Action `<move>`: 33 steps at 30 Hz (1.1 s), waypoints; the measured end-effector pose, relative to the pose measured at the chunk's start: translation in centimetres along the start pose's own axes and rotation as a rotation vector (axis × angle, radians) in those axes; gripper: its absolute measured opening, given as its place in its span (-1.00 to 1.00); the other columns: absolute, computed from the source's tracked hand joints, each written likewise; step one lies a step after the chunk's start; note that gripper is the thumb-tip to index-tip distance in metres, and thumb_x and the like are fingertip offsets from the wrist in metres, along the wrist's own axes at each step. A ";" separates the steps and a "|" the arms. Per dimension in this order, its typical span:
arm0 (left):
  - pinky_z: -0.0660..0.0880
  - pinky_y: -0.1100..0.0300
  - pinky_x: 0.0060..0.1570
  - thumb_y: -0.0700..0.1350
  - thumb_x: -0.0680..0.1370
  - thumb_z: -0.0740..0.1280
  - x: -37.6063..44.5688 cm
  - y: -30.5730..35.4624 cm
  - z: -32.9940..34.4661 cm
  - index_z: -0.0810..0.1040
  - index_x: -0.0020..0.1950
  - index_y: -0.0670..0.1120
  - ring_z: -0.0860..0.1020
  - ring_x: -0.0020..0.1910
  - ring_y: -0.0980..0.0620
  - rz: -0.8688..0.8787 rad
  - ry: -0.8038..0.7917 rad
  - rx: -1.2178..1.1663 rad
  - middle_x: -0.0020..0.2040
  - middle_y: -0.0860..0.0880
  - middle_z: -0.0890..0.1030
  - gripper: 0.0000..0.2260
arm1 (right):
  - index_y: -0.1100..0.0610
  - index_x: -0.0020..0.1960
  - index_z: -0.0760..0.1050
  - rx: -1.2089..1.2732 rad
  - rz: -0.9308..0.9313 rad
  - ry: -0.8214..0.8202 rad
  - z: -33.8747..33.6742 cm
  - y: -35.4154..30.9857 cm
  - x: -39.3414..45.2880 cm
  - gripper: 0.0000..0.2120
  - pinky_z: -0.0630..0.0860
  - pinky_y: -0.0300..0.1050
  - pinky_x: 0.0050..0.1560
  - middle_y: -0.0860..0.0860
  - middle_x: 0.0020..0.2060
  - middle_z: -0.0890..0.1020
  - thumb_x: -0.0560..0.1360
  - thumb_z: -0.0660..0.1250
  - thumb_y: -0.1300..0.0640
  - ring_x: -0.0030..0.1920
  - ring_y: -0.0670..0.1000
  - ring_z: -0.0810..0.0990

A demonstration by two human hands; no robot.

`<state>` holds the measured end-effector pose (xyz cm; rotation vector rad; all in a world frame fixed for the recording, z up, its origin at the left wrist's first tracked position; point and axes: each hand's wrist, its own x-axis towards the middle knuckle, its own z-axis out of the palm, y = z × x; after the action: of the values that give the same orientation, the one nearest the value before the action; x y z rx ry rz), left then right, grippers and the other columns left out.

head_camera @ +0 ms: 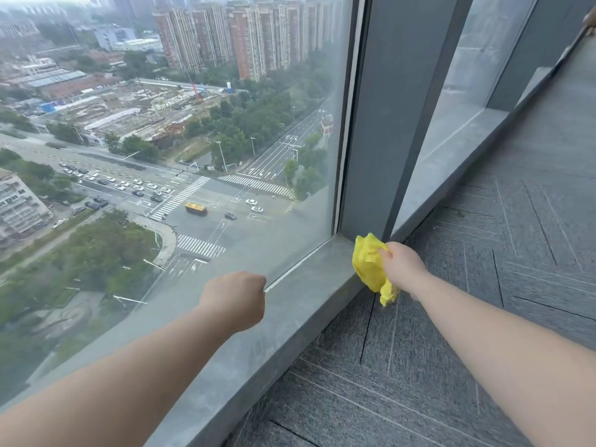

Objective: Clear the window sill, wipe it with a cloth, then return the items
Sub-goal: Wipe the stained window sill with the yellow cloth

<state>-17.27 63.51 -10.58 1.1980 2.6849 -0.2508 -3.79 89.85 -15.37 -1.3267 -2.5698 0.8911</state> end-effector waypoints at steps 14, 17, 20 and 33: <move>0.42 0.16 -0.13 -0.02 0.60 0.12 -18.6 -4.0 -21.5 0.48 0.24 -0.03 0.54 0.16 -0.09 0.003 -0.058 -0.044 0.20 -0.02 0.55 -0.72 | 0.23 0.00 0.52 0.208 -0.172 -0.307 -19.8 -19.7 -19.4 -0.76 0.36 -0.12 -0.21 0.04 -0.18 0.53 0.57 0.18 0.08 -0.18 0.02 0.45; 0.46 0.13 0.05 0.00 0.61 0.14 -23.2 -4.8 -26.9 0.43 0.34 0.01 0.50 0.24 -0.07 0.015 -0.076 -0.099 0.29 0.00 0.51 -0.68 | 0.31 0.04 0.47 0.209 -0.169 -0.379 -24.3 -24.1 -24.1 -0.73 0.34 -0.06 -0.14 0.07 -0.17 0.48 0.49 0.20 0.11 -0.14 0.03 0.42; 0.44 0.09 0.21 0.01 0.59 0.18 -28.0 -5.1 -32.7 0.33 0.42 0.06 0.44 0.33 -0.04 0.024 -0.069 -0.194 0.38 0.03 0.45 -0.62 | 0.31 0.02 0.48 0.178 -0.187 -0.441 -29.0 -28.6 -29.1 -0.79 0.32 -0.08 -0.14 0.07 -0.16 0.45 0.49 0.21 0.18 -0.14 0.03 0.41; 0.42 0.21 0.23 -0.16 0.42 0.46 -58.3 -9.8 -54.4 0.35 0.41 0.10 0.48 0.26 0.09 0.053 0.084 -0.908 0.31 0.02 0.51 -0.40 | 0.10 -0.05 0.59 0.102 -0.409 -0.615 -50.2 -46.4 -59.1 -0.85 0.51 -0.01 0.02 0.06 -0.14 0.57 0.47 0.29 0.07 -0.12 0.01 0.53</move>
<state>7.91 27.87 56.86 0.9567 2.3231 0.9361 17.24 45.87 60.73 -0.5003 -2.9983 1.4858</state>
